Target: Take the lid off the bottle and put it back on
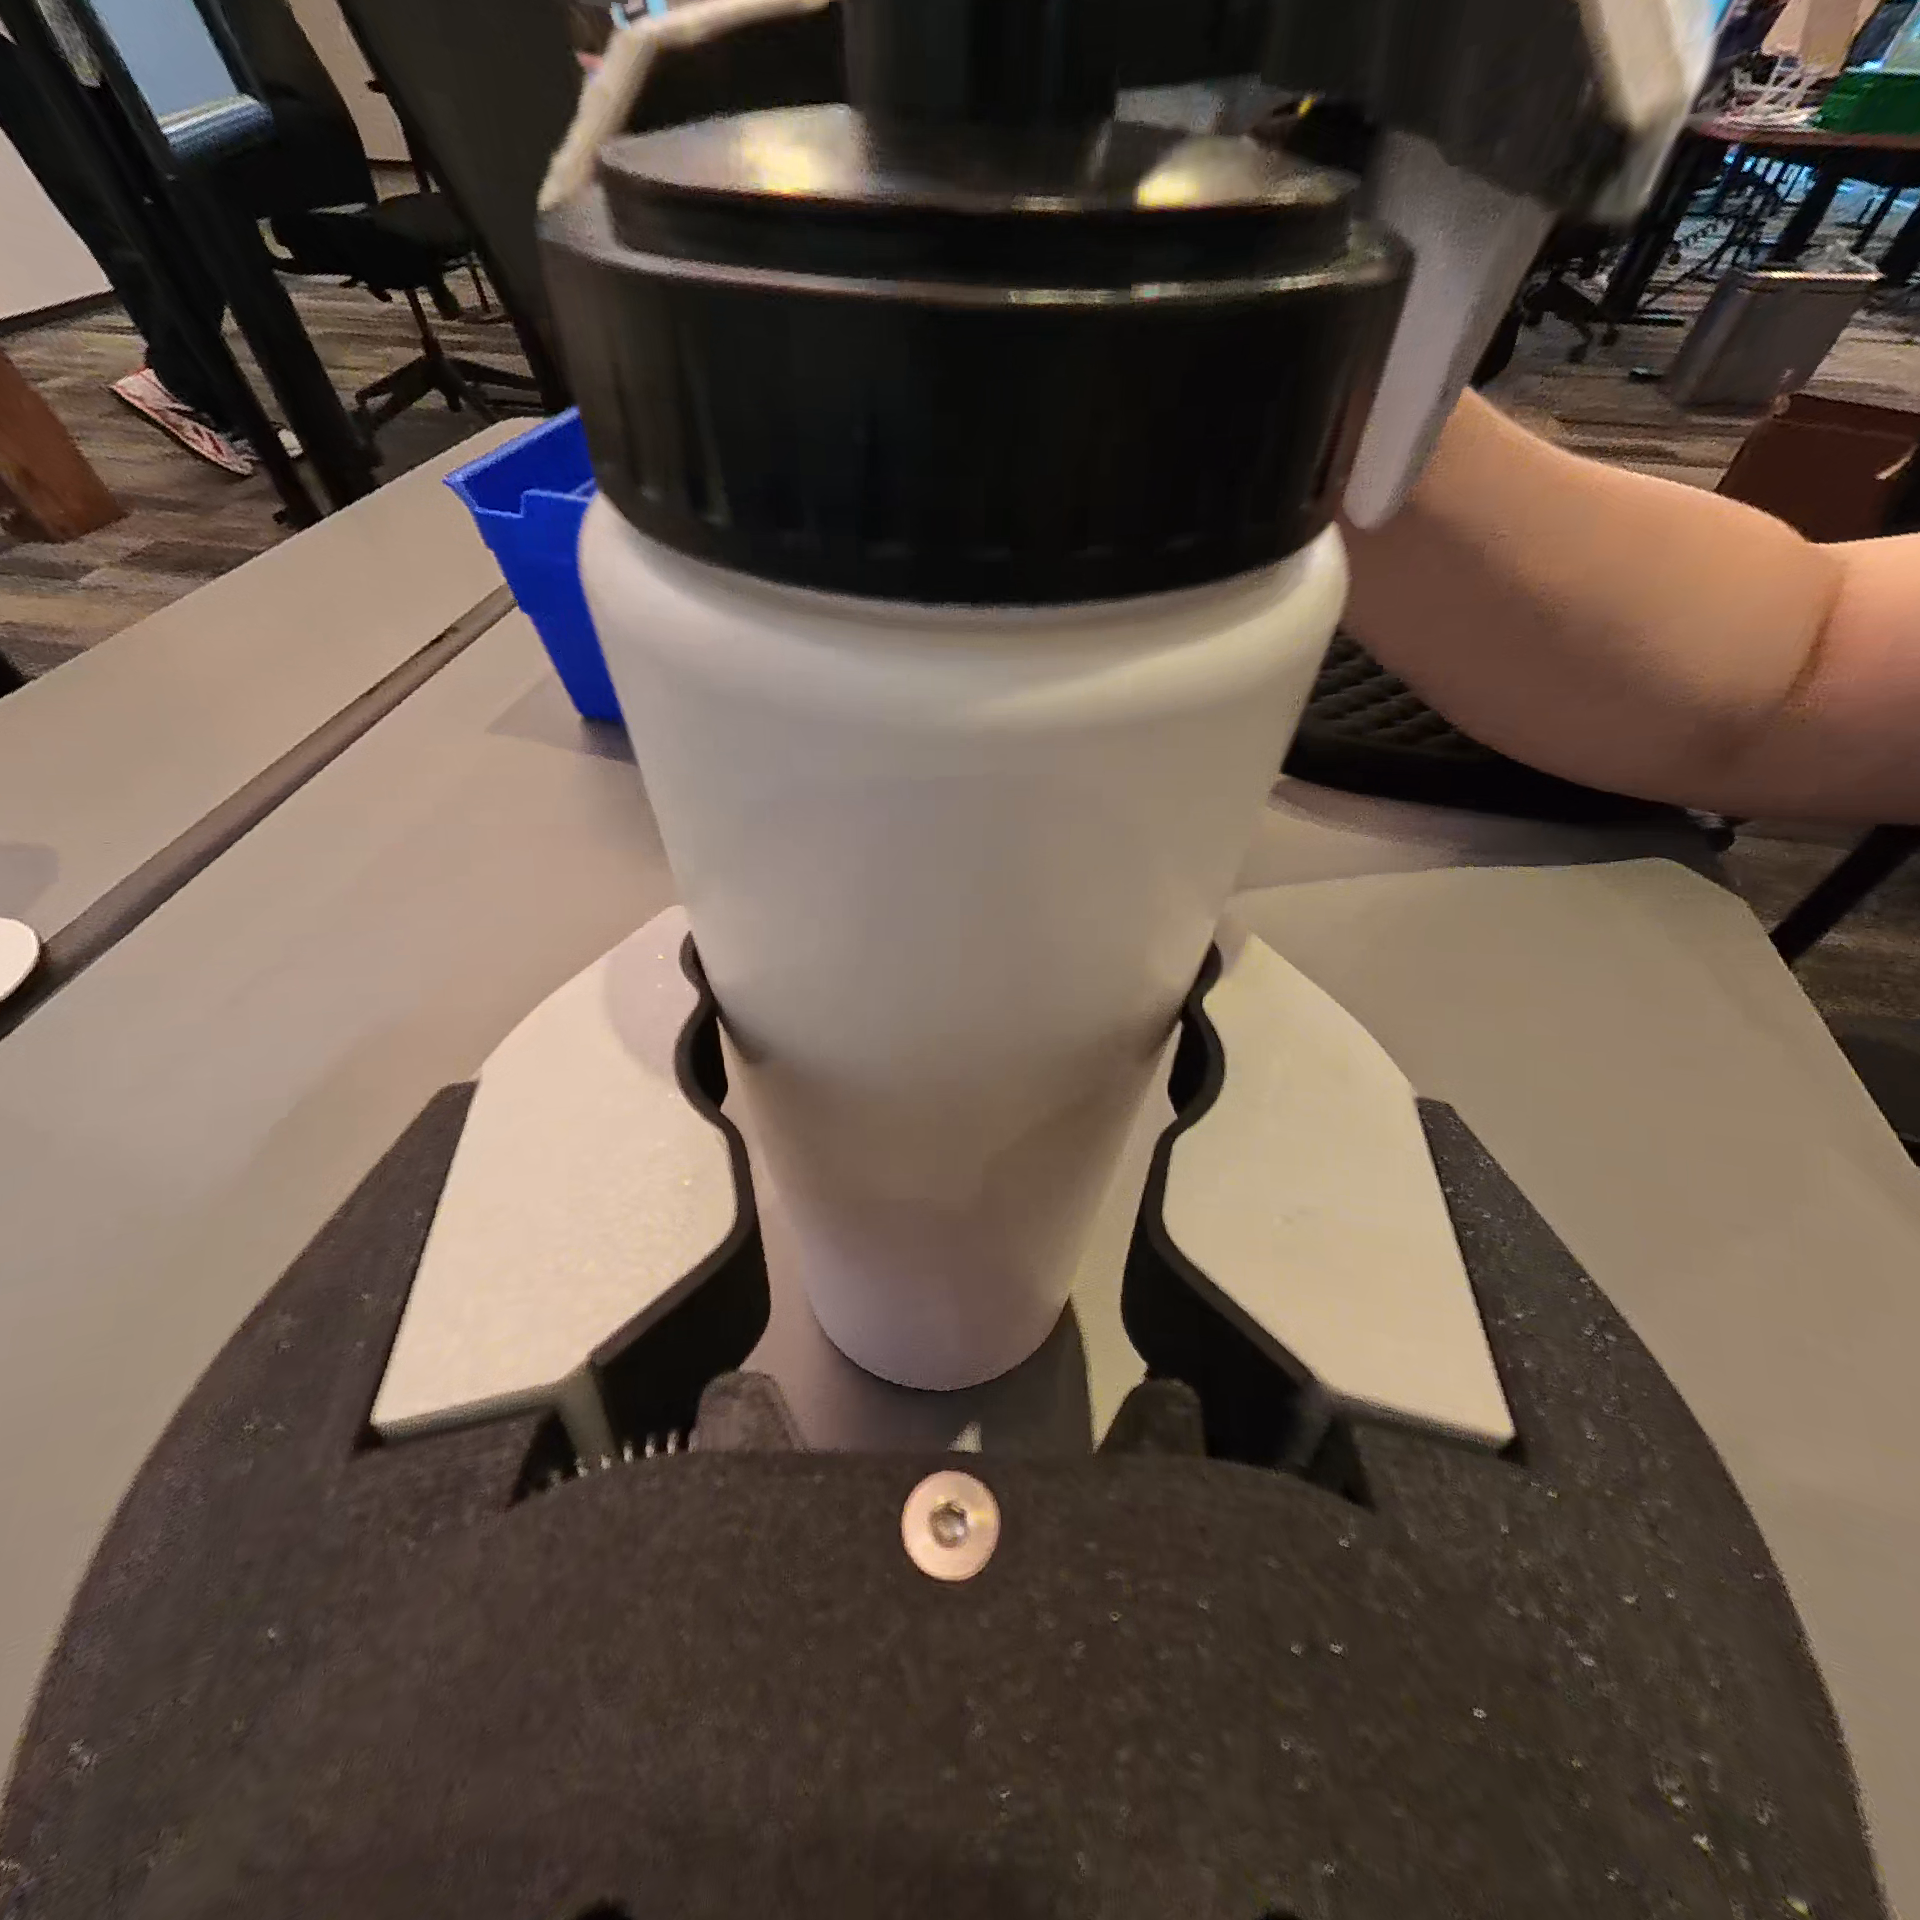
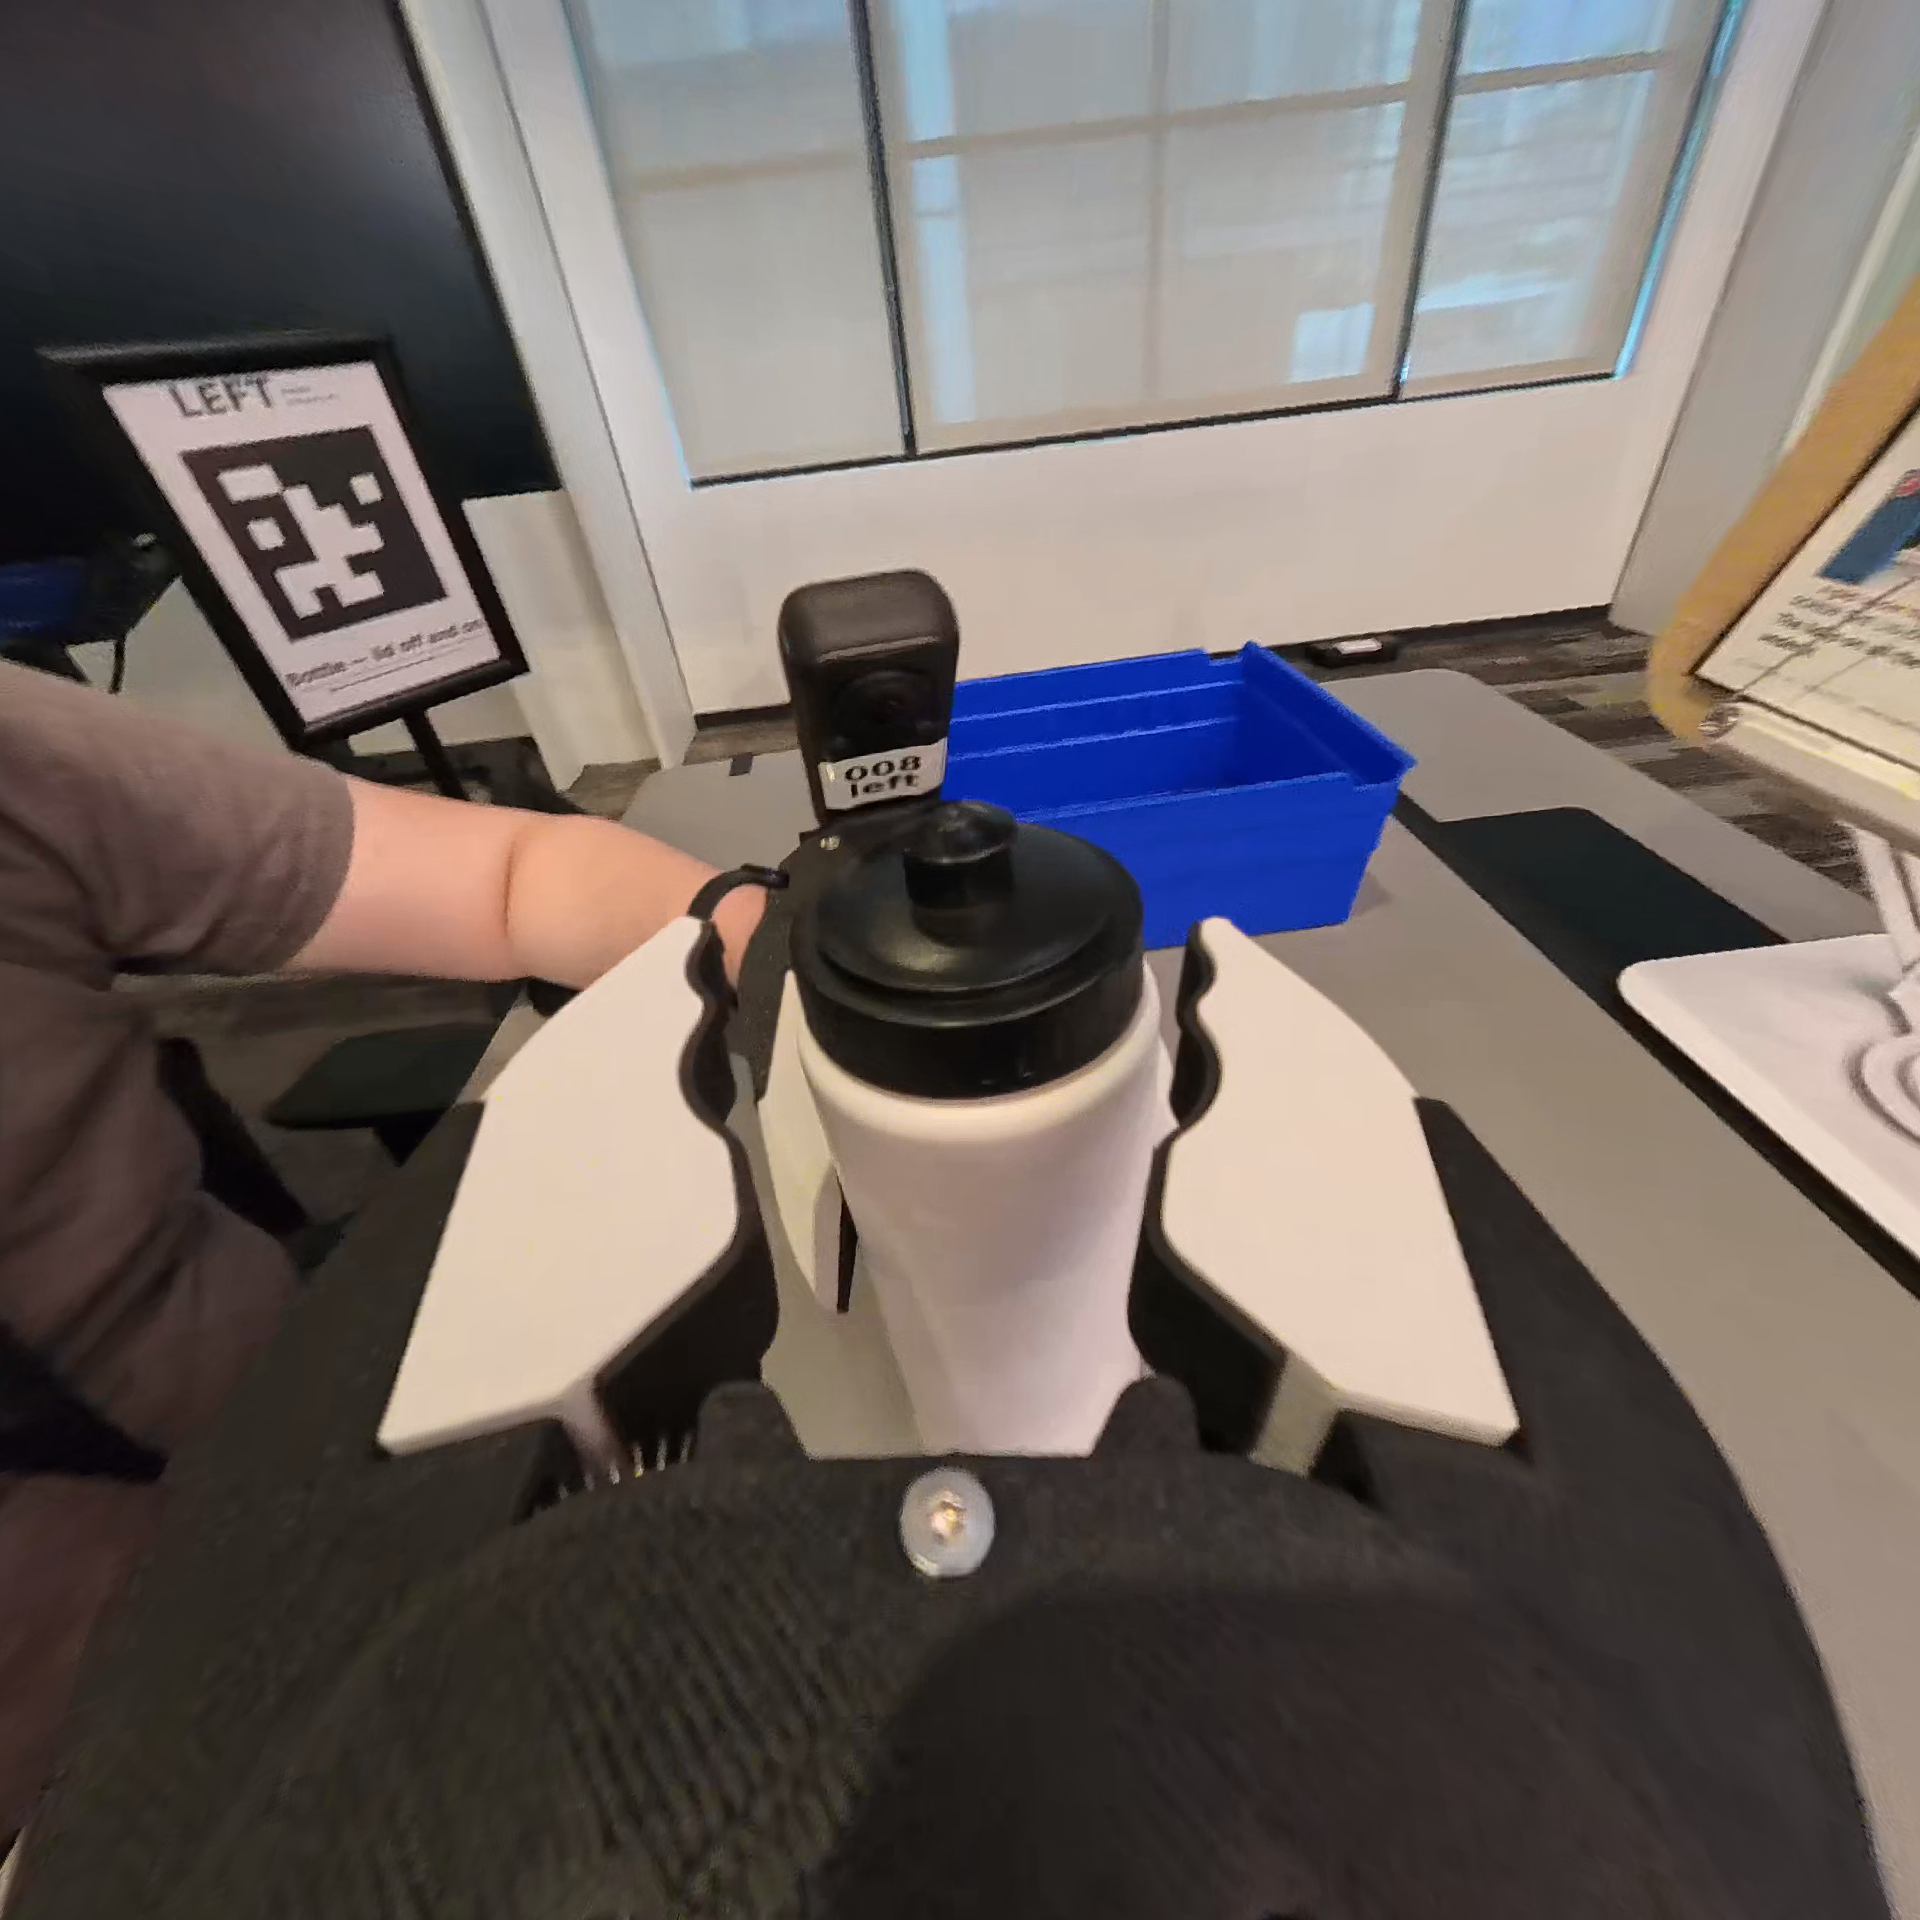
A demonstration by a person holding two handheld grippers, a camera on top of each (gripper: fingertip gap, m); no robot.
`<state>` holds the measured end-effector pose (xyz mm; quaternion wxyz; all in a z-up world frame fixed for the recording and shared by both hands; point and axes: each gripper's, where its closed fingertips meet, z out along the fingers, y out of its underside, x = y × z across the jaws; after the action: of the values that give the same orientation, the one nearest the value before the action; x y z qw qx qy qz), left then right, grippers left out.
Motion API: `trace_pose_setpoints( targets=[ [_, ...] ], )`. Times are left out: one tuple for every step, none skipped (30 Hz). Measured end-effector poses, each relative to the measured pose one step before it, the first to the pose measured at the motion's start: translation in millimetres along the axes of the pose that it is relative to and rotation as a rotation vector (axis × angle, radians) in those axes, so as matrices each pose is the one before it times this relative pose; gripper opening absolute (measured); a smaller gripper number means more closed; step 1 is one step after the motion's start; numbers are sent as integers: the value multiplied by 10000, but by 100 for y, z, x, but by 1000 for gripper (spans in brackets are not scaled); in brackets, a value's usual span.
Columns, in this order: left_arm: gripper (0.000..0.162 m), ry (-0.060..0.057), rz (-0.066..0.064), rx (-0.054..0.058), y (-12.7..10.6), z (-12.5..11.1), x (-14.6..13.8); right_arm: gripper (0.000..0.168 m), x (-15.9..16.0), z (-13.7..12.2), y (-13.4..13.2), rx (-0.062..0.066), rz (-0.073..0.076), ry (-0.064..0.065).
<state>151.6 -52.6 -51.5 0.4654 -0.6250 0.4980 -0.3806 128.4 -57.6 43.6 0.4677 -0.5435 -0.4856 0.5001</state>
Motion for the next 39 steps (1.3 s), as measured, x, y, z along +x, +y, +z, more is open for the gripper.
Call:
trace_pose_setpoints(
  targets=[
    [85, 39, 11, -14, -4, 35, 95, 83, 17, 201, 306, -201, -168, 84],
    [85, 22, 6, -13, 0, 12, 50, 79, 129, 183, 209, -167, -265, 222],
    [85, -20, -2, -25, 9, -7, -11, 69, 84, 128, 88, -91, -255, 211],
    [85, -28, -41, -24, 23, -25, -28, 69, 43, 99, -13, -30, -63, 145],
    [85, -78, -41, -30, 10, -30, -71, 69, 95, 62, 7, -45, 77, 123],
    [85, -192, -63, -61, 4, 0, -177, 69, 152, 85, 3, -19, 112, 171],
    [85, -239, -88, -69, 10, 4, -227, 69, 188, 109, -23, 10, 104, 235],
    [85, -224, -100, -62, 15, -37, -251, 69, 211, 150, -29, 21, 66, 315],
    [85, -266, -81, -48, 15, -54, -318, 69, 215, 181, -31, 40, 7, 401],
    [85, -264, -74, -20, 25, -76, -318, 69, 173, 194, -45, 76, -19, 437],
    [85, -176, -62, 0, 16, -82, -224, 69, 123, 170, -49, 122, 33, 412],
    [85, -159, -69, 11, 0, -70, -209, 69, 116, 151, -37, 130, 47, 391],
    [85, -159, -65, 10, 11, -37, -202, 69, 133, 118, -22, 104, -16, 388],
    [85, -155, -32, -7, 3, -20, -205, 69, 128, 85, -16, 76, -57, 374],
    [85, -92, -14, 0, 2, -7, -144, 69, 75, 71, -17, 74, -97, 313],
    [85, -26, -20, 8, -10, -1, -77, 69, 61, 37, -25, 64, -63, 205],
    [85, 9, -10, 3, 3, 11, -45, 69, 40, 13, 6, 11, 13, 48],
    [85, 4, 10, -5, -1, 17, -26, 69, 6, -14, 53, -72, -25, -140],
    [85, 5, 5, -12, 1, 5, -10, 69, -100, -79, 38, -111, -99, -368],
    [85, 128, 32, 0, -5, 15, 130, 71, -277, -173, -168, -18, 16, -603],
    [85, 198, 98, -11, -3, 47, 225, 77, -362, -279, -349, 107, 192, -721],
    [85, 256, 128, 23, -7, 50, 329, 80, -244, -375, -347, 147, 265, -645],
    [85, 310, 97, 64, -34, 92, 411, 82, -62, -413, -255, 151, 258, -474],
    [85, 223, 67, 60, -34, 72, 312, 83, -103, -355, -126, 116, 192, -426],
    [85, 65, 25, 34, -21, 55, 126, 83, -207, -261, 68, -5, 140, -410],
    [85, 91, 42, 22, -17, 50, 159, 83, -208, -117, 178, -89, 76, -314],
    [85, 120, 42, 21, -13, 38, 205, 83, -240, 15, 198, -118, -22, -220],
    [85, 16, 14, 4, -2, 26, 47, 83, -140, 138, 217, -161, -103, -58],
    [85, -18, 3, -10, 0, 3, 0, 83, 106, 190, 200, -163, -190, 178],
    [85, -2, 12, -21, -2, 13, 9, 80, 252, 192, 184, -140, -249, 323],
    [85, 8, 11, -24, 18, -5, 19, 76, 281, 136, 152, -131, -280, 340],
    [85, 12, -4, -25, 11, -17, 32, 70, 171, 52, 61, -93, -186, 243],
    [85, -22, -13, -21, 8, -21, -18, 70, 42, 52, -5, -57, 45, 115],
    [85, -106, -38, -33, 18, -12, -104, 70, 97, 97, 1, -25, 119, 154],
    [85, -178, -66, -28, 5, -21, -182, 70, 148, 138, -30, 38, 112, 228],
    [85, -157, -91, -9, 10, -35, -188, 70, 152, 177, -36, 59, 88, 278],
    [85, -130, -89, 2, 7, -63, -201, 70, 156, 176, -38, 64, 54, 328],
    [85, -170, -73, 8, -2, -58, -233, 70, 176, 174, -33, 79, 21, 399],
    [85, -217, -60, 6, 14, -66, -278, 70, 162, 177, -31, 79, -16, 456]
  ],
)
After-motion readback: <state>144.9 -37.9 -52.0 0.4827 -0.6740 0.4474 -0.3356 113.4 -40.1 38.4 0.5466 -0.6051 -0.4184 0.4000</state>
